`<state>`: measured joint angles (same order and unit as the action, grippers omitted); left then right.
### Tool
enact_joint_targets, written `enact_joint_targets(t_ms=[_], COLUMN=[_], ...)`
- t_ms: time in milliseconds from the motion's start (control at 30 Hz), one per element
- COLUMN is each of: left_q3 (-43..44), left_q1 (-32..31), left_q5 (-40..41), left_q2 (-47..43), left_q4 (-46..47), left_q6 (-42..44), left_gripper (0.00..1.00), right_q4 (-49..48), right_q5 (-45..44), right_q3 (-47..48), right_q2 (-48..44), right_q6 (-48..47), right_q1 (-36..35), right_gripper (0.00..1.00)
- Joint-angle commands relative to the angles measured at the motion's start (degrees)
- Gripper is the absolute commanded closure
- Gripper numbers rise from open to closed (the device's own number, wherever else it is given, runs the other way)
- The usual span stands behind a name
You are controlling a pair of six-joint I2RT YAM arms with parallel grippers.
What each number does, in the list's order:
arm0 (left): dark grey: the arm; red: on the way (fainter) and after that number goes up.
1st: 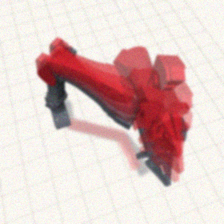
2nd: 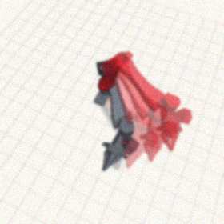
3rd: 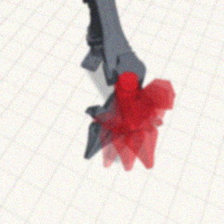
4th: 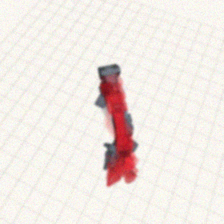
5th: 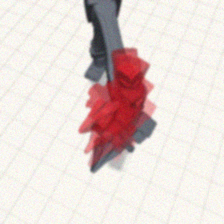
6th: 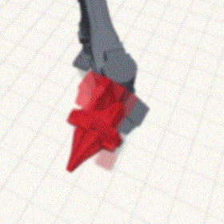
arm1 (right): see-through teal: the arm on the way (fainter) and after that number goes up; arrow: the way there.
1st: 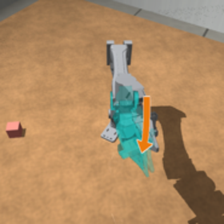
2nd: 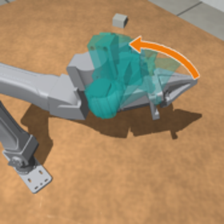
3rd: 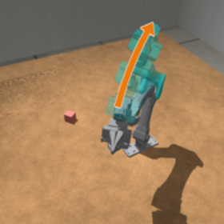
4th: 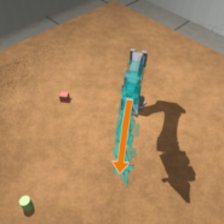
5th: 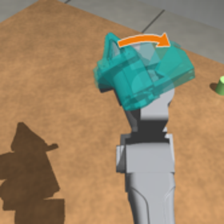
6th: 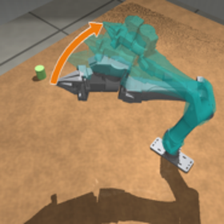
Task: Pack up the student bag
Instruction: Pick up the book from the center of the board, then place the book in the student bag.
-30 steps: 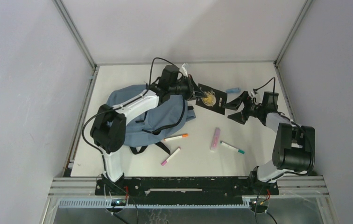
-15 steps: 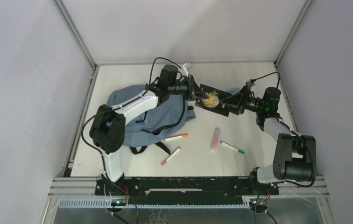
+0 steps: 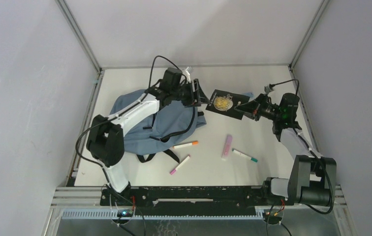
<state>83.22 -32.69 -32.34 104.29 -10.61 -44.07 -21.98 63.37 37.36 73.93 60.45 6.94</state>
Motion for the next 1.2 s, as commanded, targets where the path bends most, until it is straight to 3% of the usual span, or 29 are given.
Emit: enact_joint_targets(t_ms=[0,67,300,367,600,867,933,1167], left_q3=[2.9,4.38,8.67,12.51,22.66,21.83,21.61,19.47], left_q1=[-0.87,-1.68,-7.0,-8.37,-10.25,-10.14,-10.06,-9.95], left_q5=[27.73,36.13,47.85,49.11,58.05,63.18,64.43,63.27], left_q2=[-7.42,-6.75,-1.37,2.49,14.63,17.36,17.23,9.84], left_q4=[-19.34,-23.31,-28.58,-31.95,-38.09,-38.17,-38.08,-37.7], left_q6=[18.96,22.64,25.61,26.28,25.47,23.56,23.63,23.7], left_gripper=[0.36,0.36,0.35,0.31,0.31,0.41,0.46,0.96], right_q4=[12.39,17.67,40.06,41.68,43.09,42.0,41.91,41.31], right_q5=[-5.31,-7.49,-27.0,-28.67,-26.85,-25.74,-25.59,-25.13], right_q3=[0.43,0.55,6.12,6.72,6.93,6.93,6.91,6.93], right_q2=[-4.1,-5.33,-11.96,-13.46,-13.64,-13.58,-13.46,-14.17], right_q6=[-8.7,-11.45,-24.29,-25.69,-26.07,-25.22,-25.04,-24.66], right_q1=[2.37,3.83,3.89,3.95,4.05,4.05,3.96,3.6], right_gripper=[1.0,1.0,1.0,1.0,1.0,1.0,1.0,1.0])
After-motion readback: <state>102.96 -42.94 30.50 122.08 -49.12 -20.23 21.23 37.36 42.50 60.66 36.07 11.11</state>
